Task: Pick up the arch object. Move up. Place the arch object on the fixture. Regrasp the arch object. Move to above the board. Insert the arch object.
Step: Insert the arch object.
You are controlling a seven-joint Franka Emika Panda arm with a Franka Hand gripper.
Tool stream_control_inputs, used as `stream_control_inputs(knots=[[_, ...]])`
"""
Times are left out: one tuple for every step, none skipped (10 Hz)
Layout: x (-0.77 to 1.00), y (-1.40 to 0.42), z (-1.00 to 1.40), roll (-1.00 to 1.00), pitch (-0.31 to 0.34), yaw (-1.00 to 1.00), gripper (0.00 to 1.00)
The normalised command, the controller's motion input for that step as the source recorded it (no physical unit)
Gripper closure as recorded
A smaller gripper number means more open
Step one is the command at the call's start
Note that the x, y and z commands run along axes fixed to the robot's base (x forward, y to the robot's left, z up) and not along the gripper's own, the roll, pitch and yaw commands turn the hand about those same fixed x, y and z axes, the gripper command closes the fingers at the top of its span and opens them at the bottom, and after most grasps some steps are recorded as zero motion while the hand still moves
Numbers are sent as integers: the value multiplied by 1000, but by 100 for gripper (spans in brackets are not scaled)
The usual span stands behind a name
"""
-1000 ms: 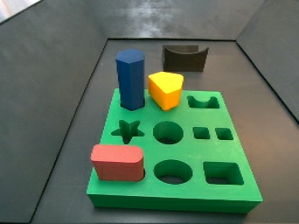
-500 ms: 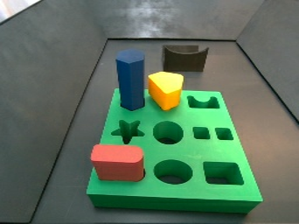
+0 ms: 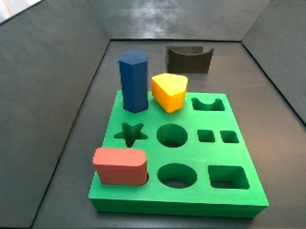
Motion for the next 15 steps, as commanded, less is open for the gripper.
stream_control_inputs(knots=[[391, 11, -14, -23, 0, -757, 100], [189, 43, -46, -19, 0, -934, 100], [469, 14, -43, -9, 0, -714, 100], [586, 0, -49, -7, 0, -609, 100], [669, 0, -89, 0, 0, -557, 100], [946, 0, -160, 0, -1, -306, 100], [251, 66, -286, 7, -36, -931, 100], [217, 63, -271, 11, -30, -960, 100], [300, 66, -277, 4, -27, -894, 100], [597, 31, -206, 0, -6, -631, 100], [574, 31, -174, 0, 0, -643, 100], [474, 49, -174, 0, -1, -734, 100], [431, 57, -177, 0, -1, -777, 100], [220, 83, -183, 0, -19, -960, 100], [200, 83, -191, 0, -17, -969, 100]])
